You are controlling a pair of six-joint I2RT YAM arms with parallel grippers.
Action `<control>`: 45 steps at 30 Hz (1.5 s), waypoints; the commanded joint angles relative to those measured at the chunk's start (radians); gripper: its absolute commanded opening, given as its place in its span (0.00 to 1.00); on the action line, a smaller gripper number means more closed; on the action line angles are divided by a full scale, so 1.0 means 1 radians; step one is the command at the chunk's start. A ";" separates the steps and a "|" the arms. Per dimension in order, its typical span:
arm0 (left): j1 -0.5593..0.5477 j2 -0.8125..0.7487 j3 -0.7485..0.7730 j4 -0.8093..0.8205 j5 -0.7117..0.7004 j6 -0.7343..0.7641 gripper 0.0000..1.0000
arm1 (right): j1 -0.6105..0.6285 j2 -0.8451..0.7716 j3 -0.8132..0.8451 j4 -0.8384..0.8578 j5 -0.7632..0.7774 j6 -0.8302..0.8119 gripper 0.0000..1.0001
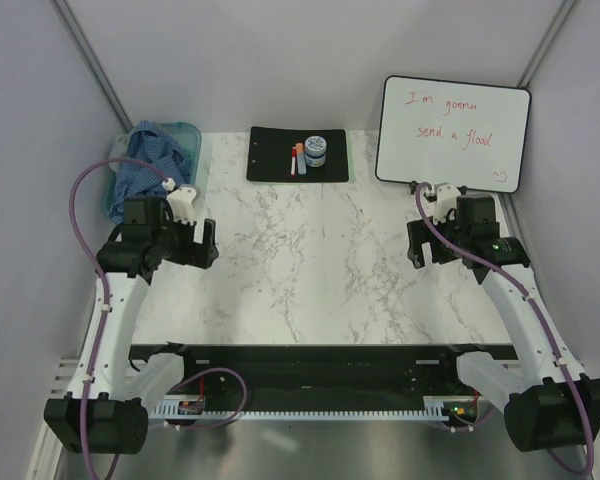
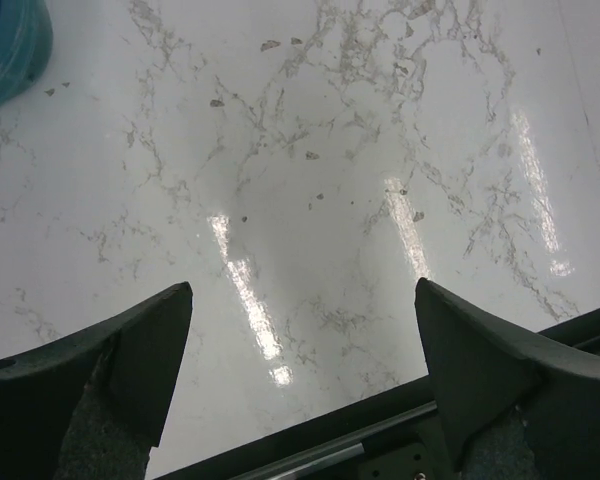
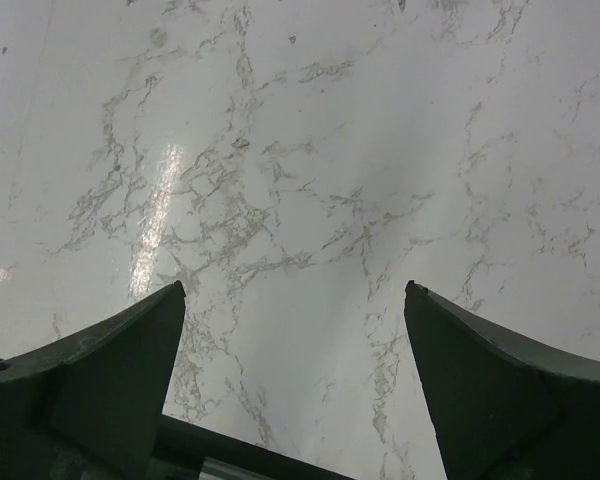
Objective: Fold and stack the long sleeve shirts
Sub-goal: Grab the shirt from the pile
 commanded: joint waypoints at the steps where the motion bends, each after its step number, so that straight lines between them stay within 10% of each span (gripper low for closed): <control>1: 0.004 0.065 0.127 0.059 -0.097 -0.024 0.99 | 0.000 -0.003 0.053 -0.001 -0.023 -0.012 0.98; 18: 0.236 1.056 1.049 0.294 -0.211 0.036 0.99 | -0.002 0.033 0.046 -0.003 -0.055 -0.019 0.98; 29: 0.268 1.445 1.246 0.342 -0.294 0.099 0.96 | 0.000 0.043 0.023 0.003 -0.043 -0.029 0.98; 33: 0.276 1.464 1.252 0.342 -0.286 0.113 0.68 | 0.000 0.057 0.025 0.005 -0.038 -0.030 0.98; 36: 0.284 1.397 1.251 0.336 -0.228 0.113 0.02 | 0.000 0.057 0.030 0.002 -0.038 -0.032 0.98; 45: 0.284 0.997 1.266 0.336 -0.087 0.070 0.02 | -0.002 0.033 0.025 0.009 -0.063 -0.030 0.98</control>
